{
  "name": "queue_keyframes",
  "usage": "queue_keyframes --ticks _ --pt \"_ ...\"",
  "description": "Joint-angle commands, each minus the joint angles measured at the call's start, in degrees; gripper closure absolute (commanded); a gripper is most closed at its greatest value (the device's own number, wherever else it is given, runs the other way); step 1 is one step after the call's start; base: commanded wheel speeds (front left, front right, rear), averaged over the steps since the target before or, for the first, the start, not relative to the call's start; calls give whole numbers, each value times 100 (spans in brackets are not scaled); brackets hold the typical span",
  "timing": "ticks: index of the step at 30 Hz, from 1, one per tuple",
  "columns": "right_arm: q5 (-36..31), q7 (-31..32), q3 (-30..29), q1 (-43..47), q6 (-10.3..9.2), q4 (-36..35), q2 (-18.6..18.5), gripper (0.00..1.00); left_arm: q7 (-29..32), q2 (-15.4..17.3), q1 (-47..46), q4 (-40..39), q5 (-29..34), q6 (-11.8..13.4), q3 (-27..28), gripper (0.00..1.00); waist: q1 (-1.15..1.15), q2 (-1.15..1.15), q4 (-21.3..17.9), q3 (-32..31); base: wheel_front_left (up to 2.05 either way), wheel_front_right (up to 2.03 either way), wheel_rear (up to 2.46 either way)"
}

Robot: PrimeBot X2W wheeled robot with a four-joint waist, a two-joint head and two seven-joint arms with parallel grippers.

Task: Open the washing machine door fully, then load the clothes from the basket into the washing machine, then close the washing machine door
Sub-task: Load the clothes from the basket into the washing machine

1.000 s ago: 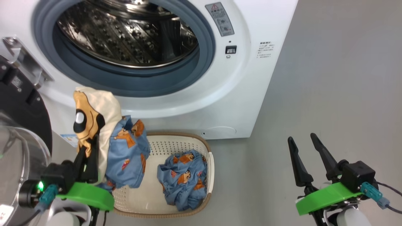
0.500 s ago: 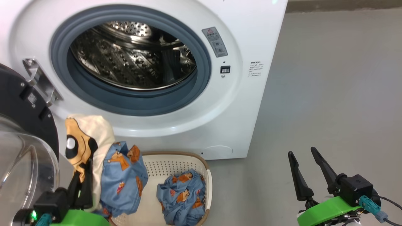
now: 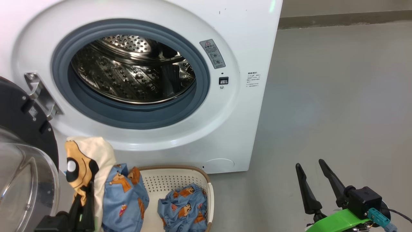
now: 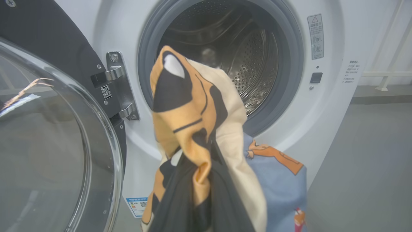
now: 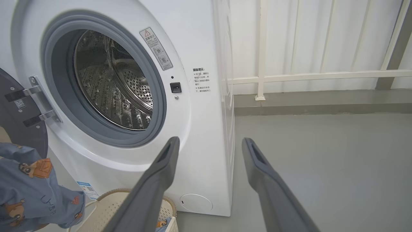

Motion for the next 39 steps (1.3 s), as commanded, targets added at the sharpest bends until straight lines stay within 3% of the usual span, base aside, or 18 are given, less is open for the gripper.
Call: queue_keyframes --ticks 1,11,21,39 --pt "-58 -27 157 -67 9 -144 3 0 -52 40 -74 -187 57 62 217 100 0 0 -5 -14 0 0 0" --pt "-43 -27 170 -46 9 -145 3 0 -52 -3 -70 -184 61 36 181 100 0 0 -1 24 0 0 0" --pt "-22 -27 166 -161 9 -194 3 0 -52 -47 -498 -53 -51 -43 214 100 0 0 -105 488 0 0 0" --pt "-28 -27 313 -747 9 -304 3 0 -52 407 -3075 693 -106 -355 460 100 0 0 -627 1626 0 0 0"
